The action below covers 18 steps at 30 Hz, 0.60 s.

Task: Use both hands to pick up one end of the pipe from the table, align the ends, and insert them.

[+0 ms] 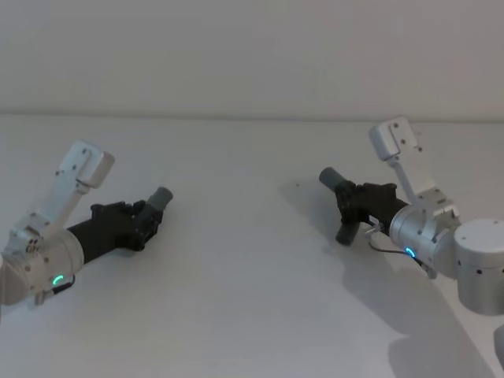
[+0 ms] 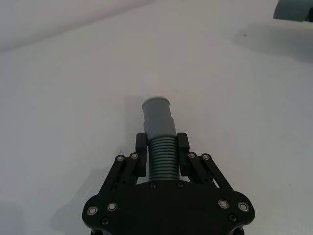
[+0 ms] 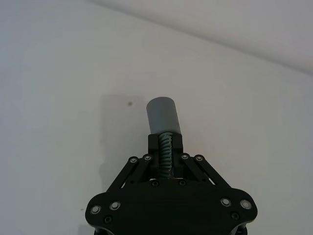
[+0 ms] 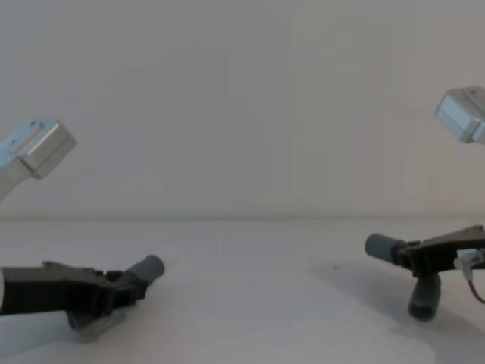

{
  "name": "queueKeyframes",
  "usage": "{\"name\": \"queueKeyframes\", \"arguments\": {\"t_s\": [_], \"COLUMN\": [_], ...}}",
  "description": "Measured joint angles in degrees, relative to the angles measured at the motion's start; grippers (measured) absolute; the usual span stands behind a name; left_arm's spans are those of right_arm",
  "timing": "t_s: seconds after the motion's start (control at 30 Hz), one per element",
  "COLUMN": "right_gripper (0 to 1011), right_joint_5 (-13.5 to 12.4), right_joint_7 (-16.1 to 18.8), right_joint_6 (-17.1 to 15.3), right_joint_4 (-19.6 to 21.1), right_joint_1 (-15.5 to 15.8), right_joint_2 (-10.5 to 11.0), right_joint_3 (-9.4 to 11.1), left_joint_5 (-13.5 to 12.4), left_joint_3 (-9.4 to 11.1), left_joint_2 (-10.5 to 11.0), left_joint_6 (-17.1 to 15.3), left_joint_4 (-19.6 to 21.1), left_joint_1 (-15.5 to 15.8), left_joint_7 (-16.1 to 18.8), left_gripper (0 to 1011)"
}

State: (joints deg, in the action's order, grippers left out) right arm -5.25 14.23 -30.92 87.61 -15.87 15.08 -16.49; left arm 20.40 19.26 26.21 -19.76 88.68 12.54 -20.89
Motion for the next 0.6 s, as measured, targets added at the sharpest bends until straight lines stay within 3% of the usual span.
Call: {"name": "queueKeyframes", "arguments": {"t_s": [0.3, 0.6], "right_gripper": [130, 132], "right_joint_5": [1.7, 3.8], "right_joint_7": [-0.4, -0.5], "right_joint_6": [7.3, 15.2], "right_joint_4": [0.7, 1.3], "right_joint_1": [1.2, 2.4], "right_joint_2": [1.5, 3.7], "right_joint_3": [0.6, 1.2], "left_joint_5": [-3.0, -7.7], "left_joint_3": [3.0, 6.9], "left_joint_2": [2.3, 4.5], "left_joint_6": [3.3, 7.4], "left_joint_4": [-1.5, -3.4], "left_joint_1": [4.1, 9.4], "left_joint_7": [-4.1, -9.1], "left_gripper": [343, 343]}}
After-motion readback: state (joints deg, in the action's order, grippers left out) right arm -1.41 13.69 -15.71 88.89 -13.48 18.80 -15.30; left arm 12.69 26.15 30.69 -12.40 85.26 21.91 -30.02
